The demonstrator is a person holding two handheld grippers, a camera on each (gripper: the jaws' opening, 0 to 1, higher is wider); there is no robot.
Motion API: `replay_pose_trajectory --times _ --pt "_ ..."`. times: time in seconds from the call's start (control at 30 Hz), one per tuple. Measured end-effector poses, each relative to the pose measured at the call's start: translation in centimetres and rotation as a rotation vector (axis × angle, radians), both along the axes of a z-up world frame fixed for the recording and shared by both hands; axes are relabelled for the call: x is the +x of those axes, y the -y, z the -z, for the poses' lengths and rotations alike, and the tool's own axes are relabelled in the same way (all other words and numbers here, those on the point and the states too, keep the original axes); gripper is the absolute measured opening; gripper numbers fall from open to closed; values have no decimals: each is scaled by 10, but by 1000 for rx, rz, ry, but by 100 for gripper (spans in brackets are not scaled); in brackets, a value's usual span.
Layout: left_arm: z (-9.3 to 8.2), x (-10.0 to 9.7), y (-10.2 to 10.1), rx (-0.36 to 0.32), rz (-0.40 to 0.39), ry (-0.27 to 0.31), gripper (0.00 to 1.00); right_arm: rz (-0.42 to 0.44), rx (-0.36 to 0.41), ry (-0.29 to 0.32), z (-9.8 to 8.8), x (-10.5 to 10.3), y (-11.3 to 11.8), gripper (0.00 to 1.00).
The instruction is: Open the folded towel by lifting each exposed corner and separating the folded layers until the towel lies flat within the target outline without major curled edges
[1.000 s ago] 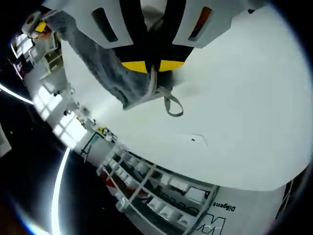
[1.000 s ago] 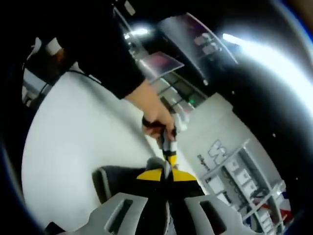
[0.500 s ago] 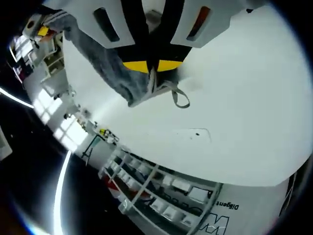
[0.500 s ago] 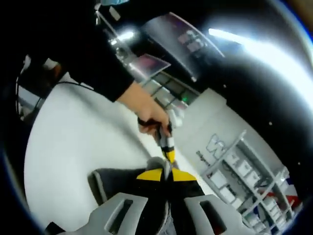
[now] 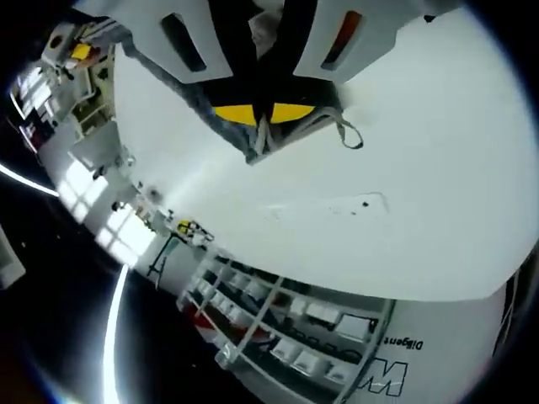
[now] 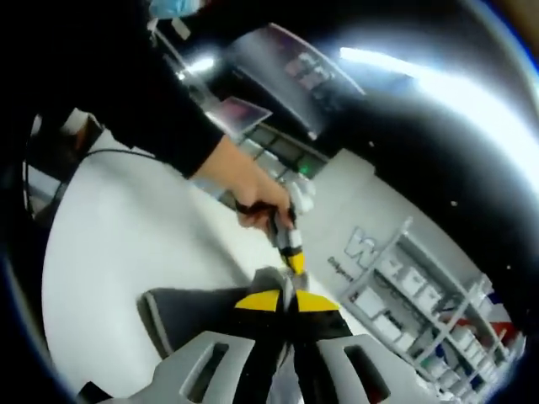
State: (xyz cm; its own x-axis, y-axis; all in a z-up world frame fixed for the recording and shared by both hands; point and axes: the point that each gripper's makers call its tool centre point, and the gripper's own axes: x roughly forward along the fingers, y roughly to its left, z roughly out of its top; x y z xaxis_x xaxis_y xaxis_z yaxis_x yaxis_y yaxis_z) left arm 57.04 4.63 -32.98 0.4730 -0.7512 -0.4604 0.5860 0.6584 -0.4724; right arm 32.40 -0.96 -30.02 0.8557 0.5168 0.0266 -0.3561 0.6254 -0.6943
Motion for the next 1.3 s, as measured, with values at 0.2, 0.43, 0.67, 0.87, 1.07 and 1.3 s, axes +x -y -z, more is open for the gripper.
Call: replay_pose_trajectory --times 0.2,0.43,0.67,0.87,1.07,1.3 --pt "-15 -3 18 1 12 16 2 28 15 21 -12 -1 17 0" --pt "-27 -3 40 9 29 33 2 97 113 35 -27 0 49 0" --pt "-38 9 76 -47 8 46 2 170 149 48 -30 3 83 0" --pt "-40 9 109 -59 30 45 2 221 167 25 -22 5 106 0" --pt "-41 14 141 -73 62 42 2 264 178 11 -20 8 129 0" --pt "-35 18 179 -82 84 33 2 312 204 -17 -9 10 155 0"
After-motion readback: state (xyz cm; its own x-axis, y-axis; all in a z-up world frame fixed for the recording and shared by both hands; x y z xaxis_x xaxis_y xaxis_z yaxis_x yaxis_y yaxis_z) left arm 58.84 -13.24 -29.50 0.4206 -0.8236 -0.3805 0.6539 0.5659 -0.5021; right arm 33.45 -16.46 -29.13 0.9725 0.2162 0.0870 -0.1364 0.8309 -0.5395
